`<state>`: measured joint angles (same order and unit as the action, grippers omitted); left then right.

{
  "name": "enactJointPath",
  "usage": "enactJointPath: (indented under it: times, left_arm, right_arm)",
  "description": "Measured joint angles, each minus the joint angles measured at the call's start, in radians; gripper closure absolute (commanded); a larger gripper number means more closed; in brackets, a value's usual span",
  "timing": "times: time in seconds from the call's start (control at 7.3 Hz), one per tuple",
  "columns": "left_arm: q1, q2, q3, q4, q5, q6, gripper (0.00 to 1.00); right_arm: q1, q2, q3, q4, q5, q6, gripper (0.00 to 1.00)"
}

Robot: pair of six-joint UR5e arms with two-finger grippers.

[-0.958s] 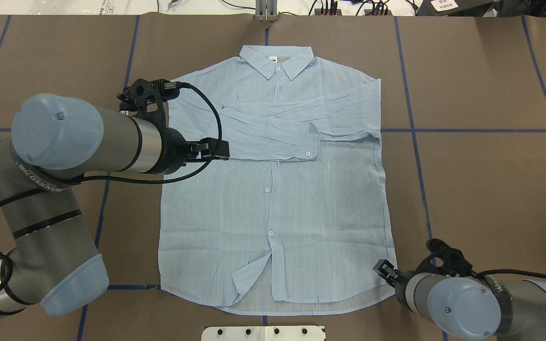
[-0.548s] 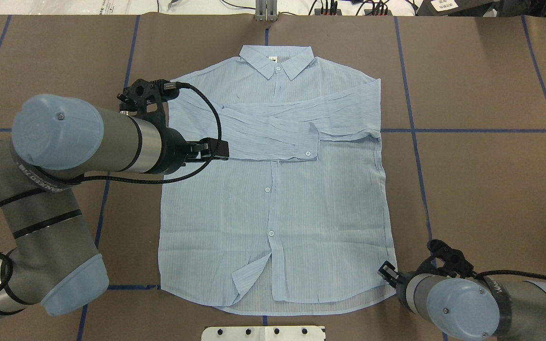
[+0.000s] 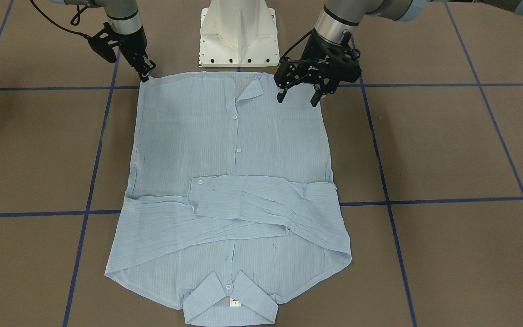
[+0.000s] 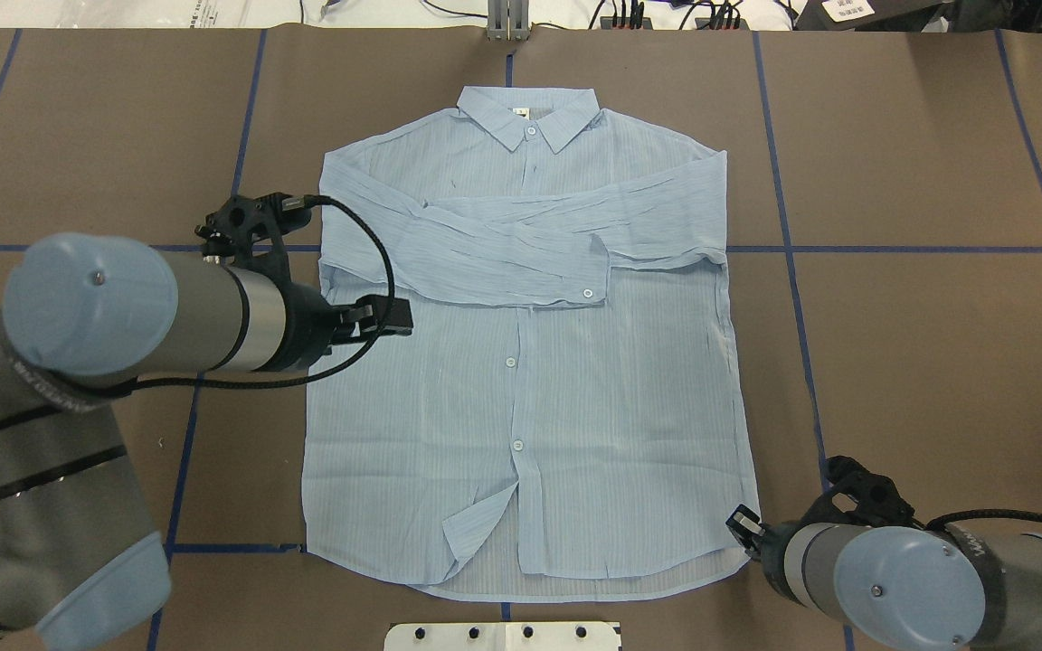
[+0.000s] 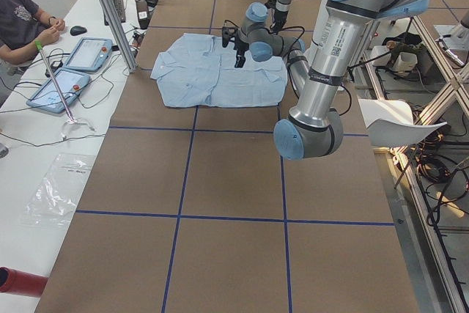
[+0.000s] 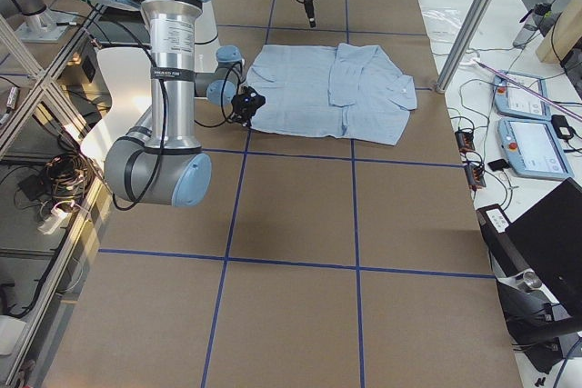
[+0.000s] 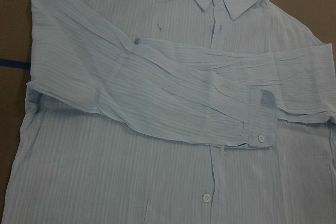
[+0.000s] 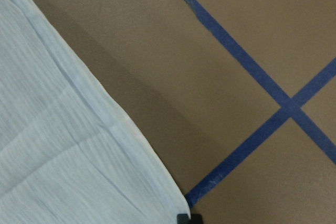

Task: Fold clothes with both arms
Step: 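Move both grippers to the shirt hem corners nearest the robot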

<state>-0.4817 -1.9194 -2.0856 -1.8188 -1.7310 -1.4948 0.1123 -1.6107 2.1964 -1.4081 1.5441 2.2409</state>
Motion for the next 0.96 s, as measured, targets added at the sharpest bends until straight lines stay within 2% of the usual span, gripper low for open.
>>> enactJointPath:
  times: [0.14, 0.41, 0.55, 0.96]
  left_arm:
    - [0.073, 0.064, -0.029, 0.000, 0.045, -0.062, 0.01]
    - [0.195, 0.140, -0.038, 0.006, 0.090, -0.167, 0.08]
    - [0.245, 0.161, -0.034, 0.015, 0.096, -0.216, 0.14]
    - [0.318, 0.176, -0.010, 0.037, 0.097, -0.299, 0.19]
  right_arm:
    - [0.004, -0.004, 0.012, 0.000, 0.007, -0.003, 1.00]
    - [0.023, -0.011, 0.018, 0.000, 0.034, -0.010, 1.00]
    - [0.038, -0.017, 0.018, 0.000, 0.056, -0.012, 1.00]
    - [0.050, -0.016, 0.014, 0.000, 0.086, -0.016, 1.00]
